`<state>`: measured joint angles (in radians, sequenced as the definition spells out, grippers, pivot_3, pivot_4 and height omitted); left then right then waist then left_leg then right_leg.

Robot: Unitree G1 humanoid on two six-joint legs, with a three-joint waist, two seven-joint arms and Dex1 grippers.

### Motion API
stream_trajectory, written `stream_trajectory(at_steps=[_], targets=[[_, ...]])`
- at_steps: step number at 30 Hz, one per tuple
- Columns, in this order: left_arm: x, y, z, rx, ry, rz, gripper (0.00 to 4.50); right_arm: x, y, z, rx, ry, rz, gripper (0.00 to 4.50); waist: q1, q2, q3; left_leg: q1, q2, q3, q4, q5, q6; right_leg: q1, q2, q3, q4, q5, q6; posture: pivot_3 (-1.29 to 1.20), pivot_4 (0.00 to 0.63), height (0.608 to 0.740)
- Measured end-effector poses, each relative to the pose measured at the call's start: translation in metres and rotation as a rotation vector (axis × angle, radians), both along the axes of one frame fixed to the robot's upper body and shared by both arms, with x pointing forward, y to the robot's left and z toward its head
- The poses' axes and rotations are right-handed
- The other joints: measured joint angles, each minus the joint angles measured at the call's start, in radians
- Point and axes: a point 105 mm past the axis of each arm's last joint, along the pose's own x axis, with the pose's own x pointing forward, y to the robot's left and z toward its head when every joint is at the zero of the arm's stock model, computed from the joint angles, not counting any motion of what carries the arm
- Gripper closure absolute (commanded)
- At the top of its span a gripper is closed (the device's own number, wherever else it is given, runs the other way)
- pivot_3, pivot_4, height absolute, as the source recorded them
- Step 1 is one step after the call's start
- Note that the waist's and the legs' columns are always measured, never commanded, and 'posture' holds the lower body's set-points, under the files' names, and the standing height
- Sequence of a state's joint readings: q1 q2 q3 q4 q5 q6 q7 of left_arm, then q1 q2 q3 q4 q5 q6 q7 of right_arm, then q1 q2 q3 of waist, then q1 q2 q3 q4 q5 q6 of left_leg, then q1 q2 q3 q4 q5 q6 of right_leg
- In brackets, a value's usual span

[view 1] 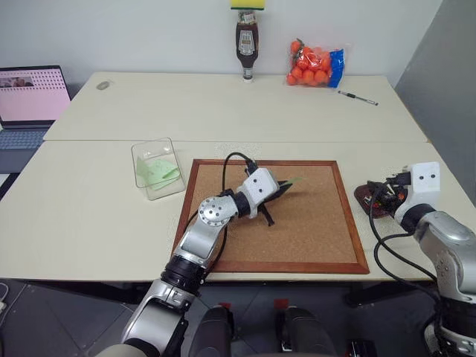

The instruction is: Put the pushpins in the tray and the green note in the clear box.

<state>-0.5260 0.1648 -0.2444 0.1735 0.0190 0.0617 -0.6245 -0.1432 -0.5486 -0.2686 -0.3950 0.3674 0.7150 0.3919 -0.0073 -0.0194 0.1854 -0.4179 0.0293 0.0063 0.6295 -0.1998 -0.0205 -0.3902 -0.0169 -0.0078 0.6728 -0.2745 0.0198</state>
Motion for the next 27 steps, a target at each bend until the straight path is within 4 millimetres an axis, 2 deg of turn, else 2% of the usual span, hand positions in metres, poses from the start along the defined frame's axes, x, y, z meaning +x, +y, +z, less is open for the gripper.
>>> stream_trajectory(at_steps=[3,6,10,13,14,19,23,27], targets=[[0.008,0.016,0.015,-0.038,0.004,0.119,4.50,-0.010,0.040,0.014,-0.038,-0.051,0.226,1.98,-0.002,0.000,0.000,0.000,0.000,-0.002,0.000,0.000,0.000,0.000,0.000,-0.001,0.000,0.000,0.000,0.00,0.150,0.740],[0.017,0.050,0.027,-0.089,0.032,0.312,4.50,-0.014,0.086,0.032,-0.055,-0.108,0.459,1.98,-0.016,-0.001,0.001,0.001,0.000,-0.004,0.000,0.000,0.000,0.000,0.001,-0.001,0.001,0.000,0.000,0.00,0.150,0.740],[0.020,0.090,0.032,-0.115,0.063,0.506,4.50,-0.021,0.123,0.046,-0.064,-0.152,0.660,1.98,-0.016,-0.001,0.001,0.001,0.000,-0.004,0.000,0.000,0.000,0.001,0.001,-0.002,0.001,0.000,0.000,0.00,0.150,0.740],[0.017,0.137,0.035,-0.167,0.100,0.735,4.50,-0.019,0.162,0.048,-0.070,-0.131,0.869,1.98,-0.026,-0.004,0.003,0.001,0.001,-0.004,0.000,0.000,0.000,0.000,0.000,-0.001,0.002,0.000,0.000,0.00,0.150,0.740],[0.014,0.160,0.041,-0.186,0.094,0.839,4.50,-0.016,0.178,0.048,-0.088,-0.121,0.943,1.98,-0.022,-0.005,0.003,0.001,0.002,-0.005,0.000,0.000,0.000,0.000,0.000,-0.002,0.001,0.000,0.000,0.00,0.150,0.740],[0.008,0.200,0.034,-0.214,0.144,1.031,4.50,0.001,0.193,0.047,-0.063,-0.090,0.986,1.98,-0.009,-0.006,0.004,0.000,0.001,-0.005,0.000,0.000,0.000,0.000,-0.002,-0.002,0.001,0.000,0.000,0.00,0.150,0.740],[0.006,0.219,0.027,-0.235,0.185,1.140,4.50,0.006,0.198,0.044,-0.089,-0.077,1.015,1.98,0.006,-0.007,0.004,0.000,0.000,-0.004,0.000,0.000,0.000,0.000,-0.004,-0.001,0.000,0.000,-0.001,0.00,0.150,0.740],[0.013,0.225,0.020,-0.232,0.240,1.193,4.50,0.007,0.205,0.043,-0.114,-0.077,1.044,1.98,0.007,-0.007,0.004,0.000,0.001,-0.005,0.000,0.000,0.000,0.000,-0.004,-0.002,0.001,0.000,-0.001,0.00,0.150,0.740]])
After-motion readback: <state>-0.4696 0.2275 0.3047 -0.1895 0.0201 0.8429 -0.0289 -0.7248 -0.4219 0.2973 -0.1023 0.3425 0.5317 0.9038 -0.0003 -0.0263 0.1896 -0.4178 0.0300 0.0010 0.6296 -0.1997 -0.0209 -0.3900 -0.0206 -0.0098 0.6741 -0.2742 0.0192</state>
